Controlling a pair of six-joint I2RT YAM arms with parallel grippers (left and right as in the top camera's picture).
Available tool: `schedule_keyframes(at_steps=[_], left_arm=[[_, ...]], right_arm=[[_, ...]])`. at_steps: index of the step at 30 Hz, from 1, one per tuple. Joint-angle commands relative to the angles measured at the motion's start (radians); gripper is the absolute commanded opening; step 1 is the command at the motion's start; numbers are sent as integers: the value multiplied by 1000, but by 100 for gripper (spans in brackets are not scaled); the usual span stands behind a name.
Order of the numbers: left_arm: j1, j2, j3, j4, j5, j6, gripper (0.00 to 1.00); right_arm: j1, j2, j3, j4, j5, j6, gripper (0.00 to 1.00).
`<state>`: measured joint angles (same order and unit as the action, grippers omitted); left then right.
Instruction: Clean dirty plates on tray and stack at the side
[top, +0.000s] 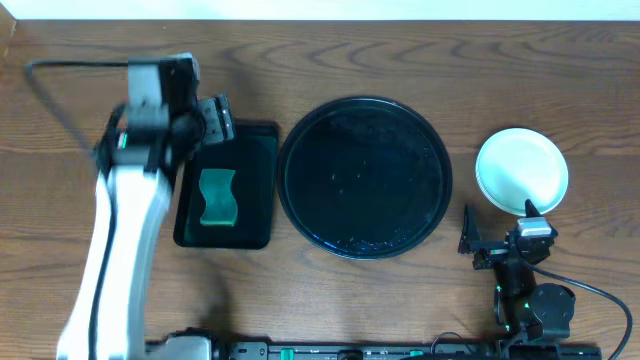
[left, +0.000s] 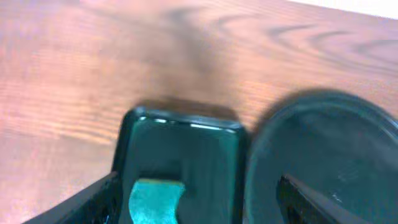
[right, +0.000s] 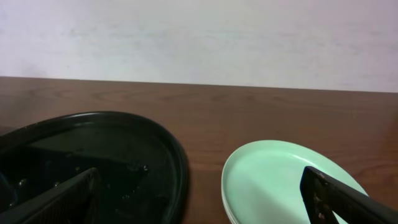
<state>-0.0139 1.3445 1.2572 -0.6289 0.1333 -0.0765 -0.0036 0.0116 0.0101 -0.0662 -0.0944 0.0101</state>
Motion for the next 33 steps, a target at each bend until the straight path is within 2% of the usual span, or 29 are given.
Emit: schedule_keyframes(at_steps=[1, 4, 7, 14, 17, 27, 33], left_arm=[[-5, -245, -230, 118, 42, 137, 79], [-4, -528, -486, 243, 38, 201, 79], [11, -762, -689, 349, 32, 203, 79], [24, -1091, -1043, 594, 31, 192, 79], [24, -1156, -1144, 670, 30, 192, 79], [24, -1275, -1252, 679, 5, 192, 79], [24, -1341, -1253, 565, 1, 196, 79]], right_arm=[[-8, -6, -5, 0, -4, -11, 99], [-8, -6, -5, 0, -4, -11, 99], [-8, -6, -5, 0, -4, -11, 99], [-8, -6, -5, 0, -4, -11, 99], [-8, -6, -5, 0, -4, -11, 99], [-8, -6, -5, 0, -4, -11, 99], [-8, -6, -5, 0, -4, -11, 99]])
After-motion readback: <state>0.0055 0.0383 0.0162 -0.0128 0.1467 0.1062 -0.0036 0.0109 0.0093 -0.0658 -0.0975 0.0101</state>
